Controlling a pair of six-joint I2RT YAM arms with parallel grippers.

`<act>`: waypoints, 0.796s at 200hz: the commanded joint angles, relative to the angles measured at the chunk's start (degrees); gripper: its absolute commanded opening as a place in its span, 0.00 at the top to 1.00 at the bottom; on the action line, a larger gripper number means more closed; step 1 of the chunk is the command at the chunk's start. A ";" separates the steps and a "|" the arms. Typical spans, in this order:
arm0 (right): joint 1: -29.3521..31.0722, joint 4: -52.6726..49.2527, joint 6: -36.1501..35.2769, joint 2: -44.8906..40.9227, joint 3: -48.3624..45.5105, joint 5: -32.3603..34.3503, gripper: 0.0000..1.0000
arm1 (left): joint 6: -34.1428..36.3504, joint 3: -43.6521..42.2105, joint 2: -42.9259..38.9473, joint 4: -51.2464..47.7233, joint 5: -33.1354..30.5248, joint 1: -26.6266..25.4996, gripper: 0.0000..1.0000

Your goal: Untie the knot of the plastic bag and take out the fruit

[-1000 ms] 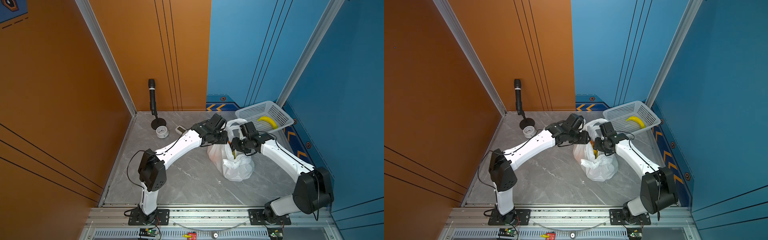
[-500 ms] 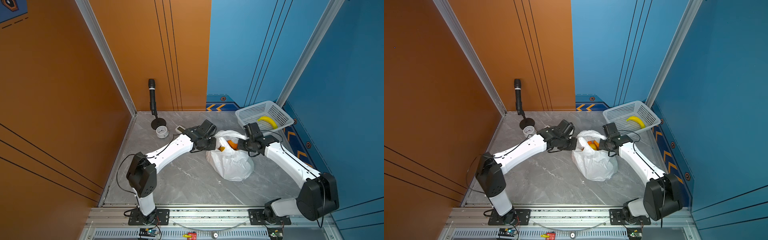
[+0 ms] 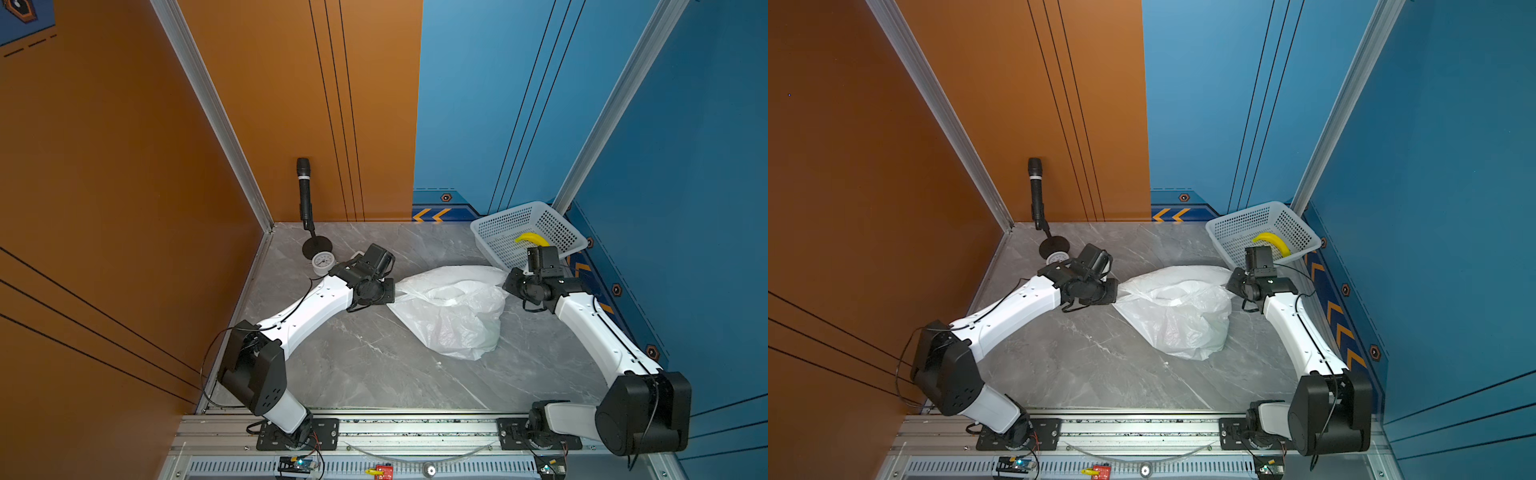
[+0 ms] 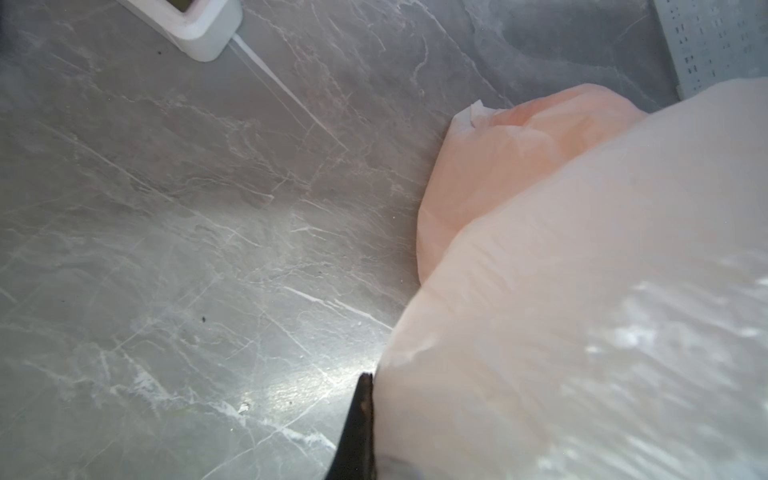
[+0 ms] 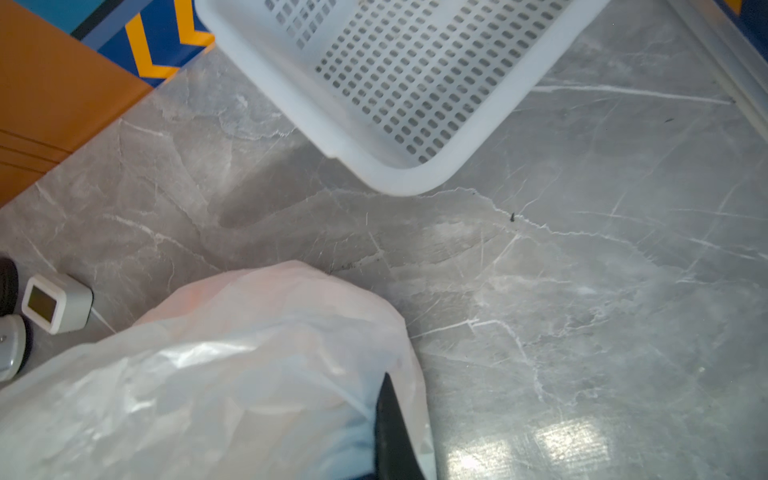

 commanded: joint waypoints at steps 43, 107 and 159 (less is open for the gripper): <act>-3.67 1.89 4.50 3.73 4.01 -10.33 0.84 | 5.92 3.38 -2.84 1.51 1.26 1.89 0.84; -0.04 -1.53 8.94 -4.62 5.04 -8.70 0.43 | 12.55 13.42 -3.11 7.74 6.11 1.80 0.53; 3.10 -2.67 8.54 -8.99 6.68 -20.73 0.28 | 22.57 26.23 6.49 9.99 15.47 0.90 0.43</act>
